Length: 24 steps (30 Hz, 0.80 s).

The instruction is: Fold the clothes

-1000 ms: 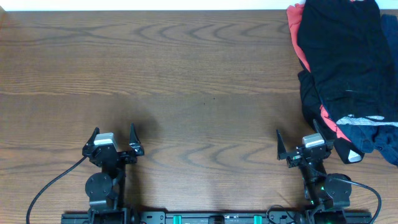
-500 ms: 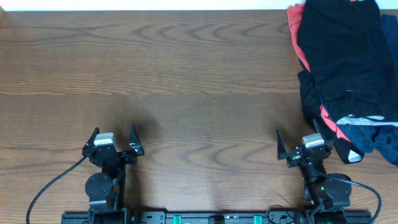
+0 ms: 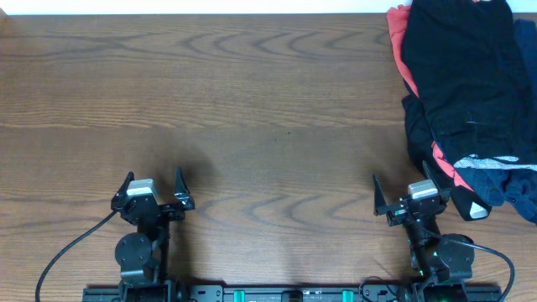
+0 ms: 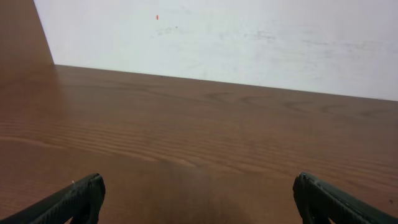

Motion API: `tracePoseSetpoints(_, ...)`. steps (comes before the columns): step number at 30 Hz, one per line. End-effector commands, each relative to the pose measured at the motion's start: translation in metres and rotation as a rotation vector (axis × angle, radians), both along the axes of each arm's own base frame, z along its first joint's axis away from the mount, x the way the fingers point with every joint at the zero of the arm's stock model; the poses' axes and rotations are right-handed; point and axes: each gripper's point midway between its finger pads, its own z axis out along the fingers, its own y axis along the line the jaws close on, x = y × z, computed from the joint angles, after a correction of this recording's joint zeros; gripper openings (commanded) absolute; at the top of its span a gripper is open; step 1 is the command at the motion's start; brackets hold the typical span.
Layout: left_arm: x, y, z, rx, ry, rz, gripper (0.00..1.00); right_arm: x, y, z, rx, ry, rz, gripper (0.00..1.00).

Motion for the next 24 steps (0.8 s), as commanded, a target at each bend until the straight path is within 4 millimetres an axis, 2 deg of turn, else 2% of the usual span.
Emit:
tracePoseSetpoints(1,-0.0016,0.0064,-0.0162,-0.005,0.05,0.036,0.98,-0.0006,0.0017,-0.0002,-0.004,-0.003,0.006,0.99)
tracePoseSetpoints(16,-0.0016,0.0064,-0.0162,-0.005,0.05,0.036,0.98,-0.0006,0.0018,-0.0002,-0.004,-0.003,0.006,0.99)
tracePoseSetpoints(21,-0.0016,0.0064,-0.0162,-0.005,0.05,0.036,0.98,0.0006,-0.0041,-0.0008,-0.01,-0.001,-0.028,0.99)
tracePoseSetpoints(24,-0.0016,0.0063,-0.0161,-0.005,0.049,0.036,0.98,0.0008,-0.0031,0.0057,-0.006,-0.028,-0.022,0.99)
